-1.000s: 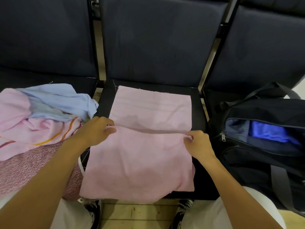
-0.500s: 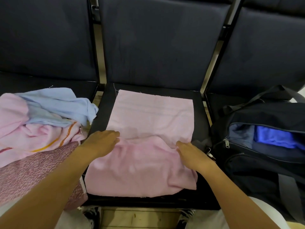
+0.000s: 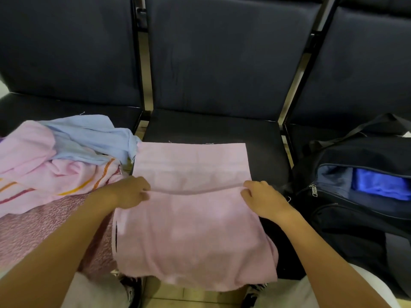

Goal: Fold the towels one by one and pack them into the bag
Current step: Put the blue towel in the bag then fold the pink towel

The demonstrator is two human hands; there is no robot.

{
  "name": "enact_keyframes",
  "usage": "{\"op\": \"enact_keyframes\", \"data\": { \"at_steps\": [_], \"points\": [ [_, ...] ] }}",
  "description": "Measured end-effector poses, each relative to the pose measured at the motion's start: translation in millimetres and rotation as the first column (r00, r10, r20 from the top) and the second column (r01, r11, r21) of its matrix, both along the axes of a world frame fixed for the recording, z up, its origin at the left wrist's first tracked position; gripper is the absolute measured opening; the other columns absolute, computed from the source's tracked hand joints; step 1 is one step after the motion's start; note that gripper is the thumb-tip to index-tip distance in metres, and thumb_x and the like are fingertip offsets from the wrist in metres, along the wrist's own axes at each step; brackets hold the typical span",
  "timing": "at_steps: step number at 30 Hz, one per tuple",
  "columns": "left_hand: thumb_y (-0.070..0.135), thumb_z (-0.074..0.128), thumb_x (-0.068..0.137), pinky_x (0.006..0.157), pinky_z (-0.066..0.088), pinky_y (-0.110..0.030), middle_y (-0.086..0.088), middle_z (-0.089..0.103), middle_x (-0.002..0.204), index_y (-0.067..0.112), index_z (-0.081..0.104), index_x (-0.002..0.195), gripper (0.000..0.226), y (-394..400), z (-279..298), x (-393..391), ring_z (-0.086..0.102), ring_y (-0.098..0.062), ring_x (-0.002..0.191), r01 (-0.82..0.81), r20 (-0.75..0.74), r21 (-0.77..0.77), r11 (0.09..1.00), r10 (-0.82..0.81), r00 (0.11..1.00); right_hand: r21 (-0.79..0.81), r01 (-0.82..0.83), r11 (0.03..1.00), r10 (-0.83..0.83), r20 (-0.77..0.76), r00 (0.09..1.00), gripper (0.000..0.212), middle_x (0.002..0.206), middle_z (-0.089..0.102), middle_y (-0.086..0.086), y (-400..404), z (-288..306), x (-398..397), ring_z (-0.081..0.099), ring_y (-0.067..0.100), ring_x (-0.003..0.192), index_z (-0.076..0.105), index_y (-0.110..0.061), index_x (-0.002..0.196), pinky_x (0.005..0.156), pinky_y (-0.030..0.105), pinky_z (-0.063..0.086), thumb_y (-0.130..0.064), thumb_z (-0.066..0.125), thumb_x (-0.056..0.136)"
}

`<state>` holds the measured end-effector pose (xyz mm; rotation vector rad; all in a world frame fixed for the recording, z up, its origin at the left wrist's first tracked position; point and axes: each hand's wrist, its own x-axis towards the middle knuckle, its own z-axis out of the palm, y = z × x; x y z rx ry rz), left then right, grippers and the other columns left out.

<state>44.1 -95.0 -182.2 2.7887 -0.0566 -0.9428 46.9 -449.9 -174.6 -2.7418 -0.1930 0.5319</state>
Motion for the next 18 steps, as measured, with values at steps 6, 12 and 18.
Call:
{"op": "enact_keyframes", "data": {
  "at_steps": [6,12,18],
  "points": [
    [0.022,0.051,0.099,0.067,0.039,-0.029,-0.005,0.061,0.079,0.023,0.058,0.081,0.02,-4,26,22,0.059,-0.024,0.077,-0.157,0.439,-0.287,0.945,0.275,0.855,0.271,0.224,0.936,-0.302,0.295,0.907,0.022,0.074,0.059,0.003,2,7,25,0.056,0.015,0.062,0.062,-0.009,0.102,0.05,0.028,0.047,-0.016,0.041,0.104],
    [0.031,0.052,0.099,0.073,0.043,-0.033,-0.011,0.067,0.099,0.012,0.066,0.109,0.026,-12,31,41,0.058,-0.023,0.084,-0.236,0.589,-0.256,0.937,0.345,0.731,0.269,0.254,0.929,-0.342,0.36,0.868,0.027,0.07,0.055,-0.006,2,-4,54,0.054,0.007,0.06,0.065,-0.01,0.113,0.052,0.017,0.037,-0.028,0.046,0.104],
    [0.019,0.052,0.099,0.094,0.048,-0.04,-0.015,0.055,0.123,0.006,0.06,0.121,0.027,-9,7,69,0.058,-0.032,0.106,-0.233,0.536,-0.146,0.961,0.275,0.798,0.241,0.329,0.913,-0.399,0.365,0.841,0.027,0.085,0.065,0.003,8,-21,85,0.061,0.013,0.069,0.064,-0.011,0.116,0.061,0.023,0.048,-0.028,0.046,0.104]
  ]
}}
